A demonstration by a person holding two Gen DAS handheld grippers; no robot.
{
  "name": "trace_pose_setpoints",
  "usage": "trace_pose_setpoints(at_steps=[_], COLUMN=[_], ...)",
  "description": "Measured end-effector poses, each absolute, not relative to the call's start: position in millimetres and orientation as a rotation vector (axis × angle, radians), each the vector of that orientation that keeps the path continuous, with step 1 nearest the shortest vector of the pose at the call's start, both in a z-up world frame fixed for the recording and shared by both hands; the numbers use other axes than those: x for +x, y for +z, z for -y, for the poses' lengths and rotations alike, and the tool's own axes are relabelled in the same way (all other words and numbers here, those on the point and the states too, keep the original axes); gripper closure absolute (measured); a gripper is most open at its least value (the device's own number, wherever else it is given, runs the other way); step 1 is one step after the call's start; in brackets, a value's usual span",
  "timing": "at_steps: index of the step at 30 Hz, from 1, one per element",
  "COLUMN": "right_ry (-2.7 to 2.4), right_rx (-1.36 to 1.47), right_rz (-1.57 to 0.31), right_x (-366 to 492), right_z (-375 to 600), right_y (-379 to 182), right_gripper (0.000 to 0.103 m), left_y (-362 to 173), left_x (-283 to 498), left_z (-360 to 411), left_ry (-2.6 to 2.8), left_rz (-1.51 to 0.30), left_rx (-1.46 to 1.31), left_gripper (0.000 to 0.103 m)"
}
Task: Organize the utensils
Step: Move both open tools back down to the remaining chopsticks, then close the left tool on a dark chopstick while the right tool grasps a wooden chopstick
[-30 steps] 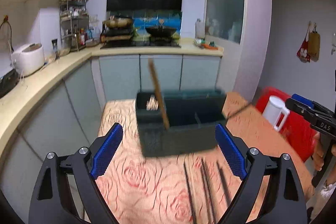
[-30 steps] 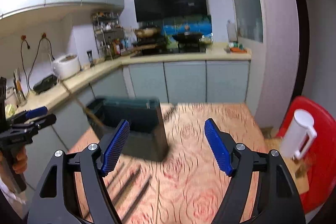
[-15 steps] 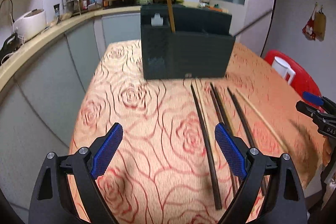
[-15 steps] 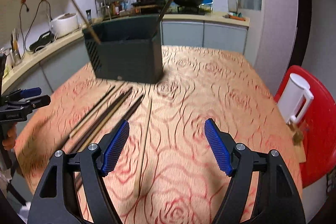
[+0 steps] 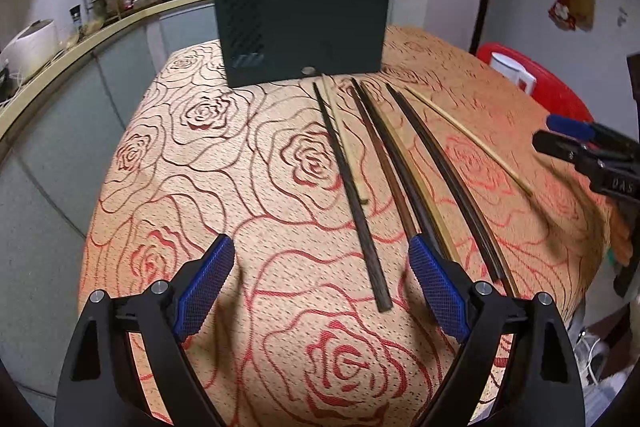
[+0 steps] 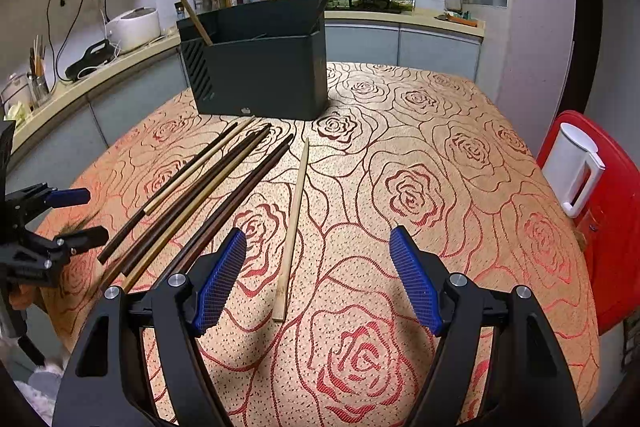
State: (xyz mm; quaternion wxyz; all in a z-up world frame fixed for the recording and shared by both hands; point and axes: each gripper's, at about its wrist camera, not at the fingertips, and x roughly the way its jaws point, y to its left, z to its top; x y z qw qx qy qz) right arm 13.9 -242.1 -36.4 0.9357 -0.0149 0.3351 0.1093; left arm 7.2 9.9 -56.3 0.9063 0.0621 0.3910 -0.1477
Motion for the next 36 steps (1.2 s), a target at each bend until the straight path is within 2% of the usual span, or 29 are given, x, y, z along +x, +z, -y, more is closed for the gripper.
trace_pose_setpoints(at_steps=[3, 5, 9, 14, 16, 24, 28, 36], right_ry=[0.219, 0.217, 0.214, 0.216, 0.221, 0.257, 0.266, 0.285], right_rx=[-0.028, -0.023, -0.018, -0.011, -0.012, -0.064, -0.096, -0.111], right_rz=[-0.687, -0.689, -0.694, -0.711, -0.723, -0.768, -0.763, -0.736], right_x=[13.2, 13.2, 13.3, 10.5, 8.4, 1.0, -0.5, 0.1], right_z=[244.1, 245.7, 248.2, 250.8, 250.1, 233.6, 226.3, 219.6], right_y=[-37.3, -37.4, -39.1, -43.7, -47.8, -67.1, -71.8, -72.3], right_gripper=[0.031, 0.031, 0.031, 0.035, 0.036, 0.053, 0.057, 0.072], left_y=[-62.3, -67.5, -71.1, -68.3, -67.7, -66.3, -65.7, -66.1], left_x=[8.1, 10.6, 11.6, 11.5, 12.0, 7.1, 5.6, 2.9], left_z=[-6.5, -4.9, -4.7, -10.1, -13.4, -18.9, -19.0, -10.9], left_ry=[-0.303, -0.292, -0.294, -0.282, -0.273, -0.288, -0.312, -0.343], left_rz=[-0.820, -0.837, -0.839, -0.842, -0.845, -0.845, -0.843, -0.823], left_rx=[0.142, 0.156, 0.157, 0.152, 0.142, 0.103, 0.076, 0.082], left_gripper=[0.018, 0.027, 0.030, 0.046, 0.048, 0.051, 0.052, 0.055])
